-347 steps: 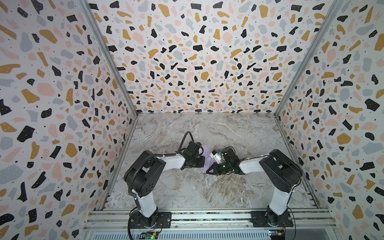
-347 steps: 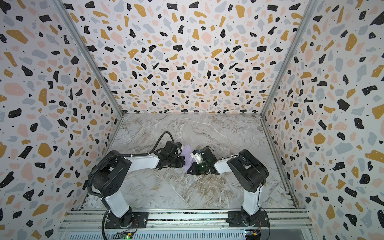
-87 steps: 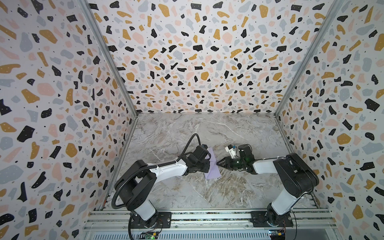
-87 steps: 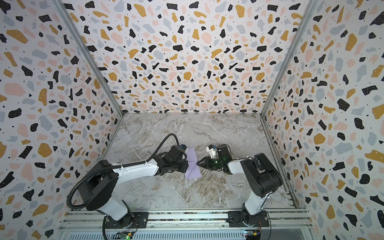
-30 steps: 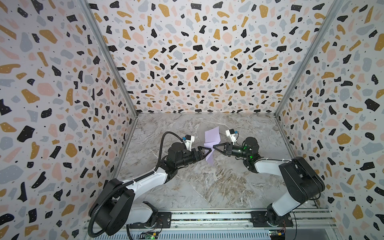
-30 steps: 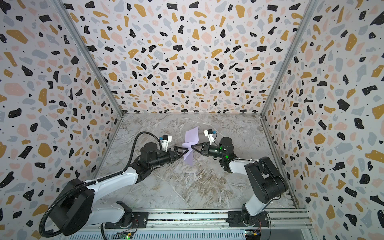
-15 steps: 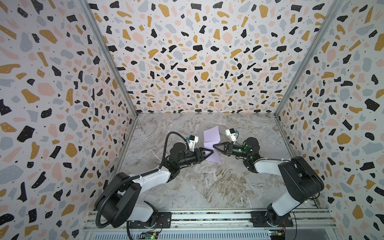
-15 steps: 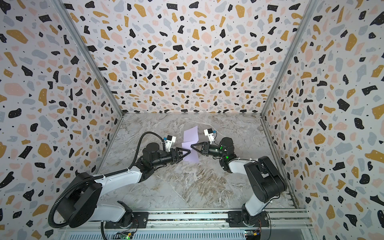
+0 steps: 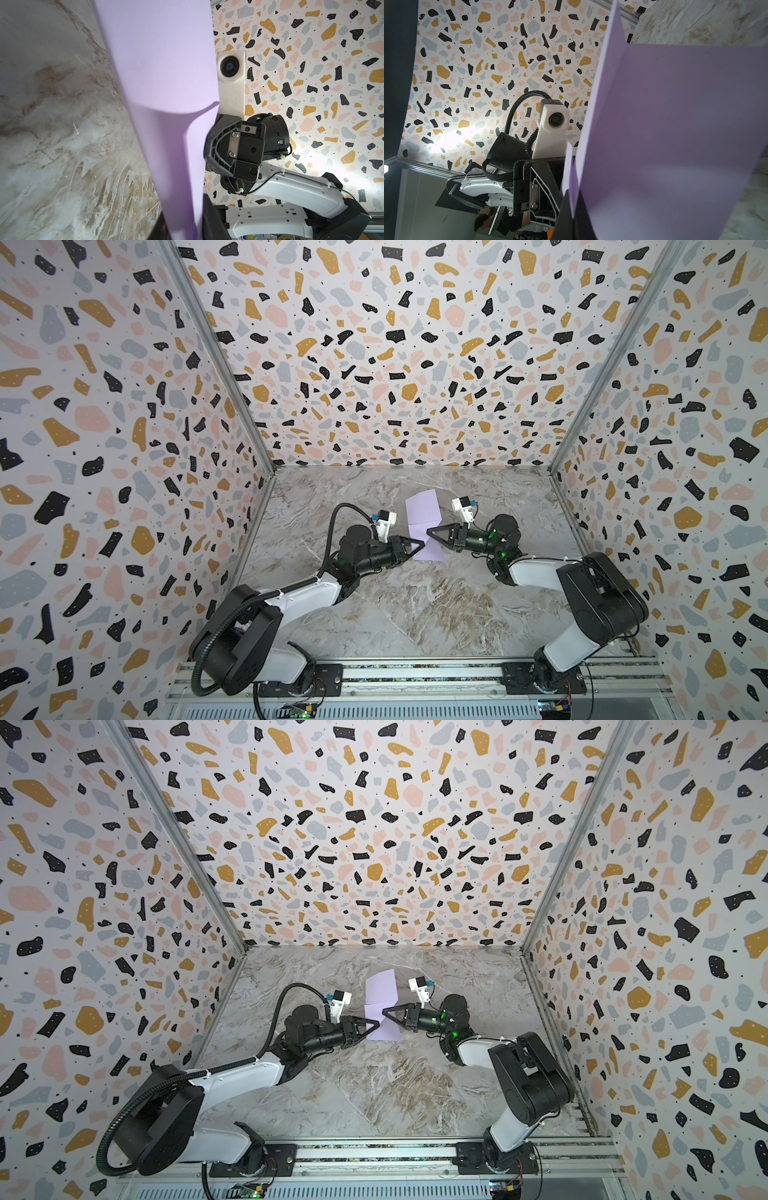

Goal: Fold a paper plane with a square sheet of paper (pick it up from the middle)

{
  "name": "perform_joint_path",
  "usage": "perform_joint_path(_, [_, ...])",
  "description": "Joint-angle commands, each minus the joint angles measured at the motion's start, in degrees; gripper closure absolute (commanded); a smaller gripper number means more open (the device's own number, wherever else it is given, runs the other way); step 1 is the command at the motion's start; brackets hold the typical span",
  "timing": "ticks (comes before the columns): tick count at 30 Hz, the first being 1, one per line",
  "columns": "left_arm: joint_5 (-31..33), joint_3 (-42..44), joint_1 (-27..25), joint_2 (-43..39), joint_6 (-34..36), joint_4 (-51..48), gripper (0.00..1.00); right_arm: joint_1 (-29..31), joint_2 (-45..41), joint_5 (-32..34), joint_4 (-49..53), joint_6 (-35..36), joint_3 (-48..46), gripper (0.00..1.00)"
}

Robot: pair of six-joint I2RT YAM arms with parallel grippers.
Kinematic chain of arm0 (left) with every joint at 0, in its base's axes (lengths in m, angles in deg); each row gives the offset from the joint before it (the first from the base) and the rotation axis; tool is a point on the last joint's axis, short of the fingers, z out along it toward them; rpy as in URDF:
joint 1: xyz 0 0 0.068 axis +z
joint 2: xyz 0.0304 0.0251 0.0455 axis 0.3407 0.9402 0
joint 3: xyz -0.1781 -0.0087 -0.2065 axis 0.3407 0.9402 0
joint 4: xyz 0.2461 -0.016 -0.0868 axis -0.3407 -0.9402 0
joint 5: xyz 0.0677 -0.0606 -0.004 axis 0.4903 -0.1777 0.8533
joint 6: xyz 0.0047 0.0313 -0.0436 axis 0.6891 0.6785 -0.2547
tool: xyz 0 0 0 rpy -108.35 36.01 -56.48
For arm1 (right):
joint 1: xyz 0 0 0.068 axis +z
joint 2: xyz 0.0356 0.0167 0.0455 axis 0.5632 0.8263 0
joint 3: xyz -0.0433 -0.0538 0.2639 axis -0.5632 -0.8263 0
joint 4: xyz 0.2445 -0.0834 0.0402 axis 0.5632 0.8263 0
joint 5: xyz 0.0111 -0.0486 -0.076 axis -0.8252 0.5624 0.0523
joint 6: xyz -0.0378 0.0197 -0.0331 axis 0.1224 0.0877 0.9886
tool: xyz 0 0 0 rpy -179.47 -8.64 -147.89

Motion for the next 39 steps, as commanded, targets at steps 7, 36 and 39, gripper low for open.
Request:
perform_joint_path(7, [1.1, -1.4, 0.4, -0.2, 2.4, -0.7, 0.99, -2.1, -2.2, -0.6, 6.9, 6.4, -0.9, 0.84])
perform_joint_path(36, [75.5, -34.9, -12.4, 24.3, 40.0, -77.8, 0.96, -9.7, -27.8, 39.6, 50.4, 41.2, -3.0, 0.01])
perform_joint_path(39, [67.7, -35.6, -13.9, 26.7, 41.1, -74.4, 0.8, -9.9, -28.0, 39.4, 48.3, 40.1, -4.5, 0.01])
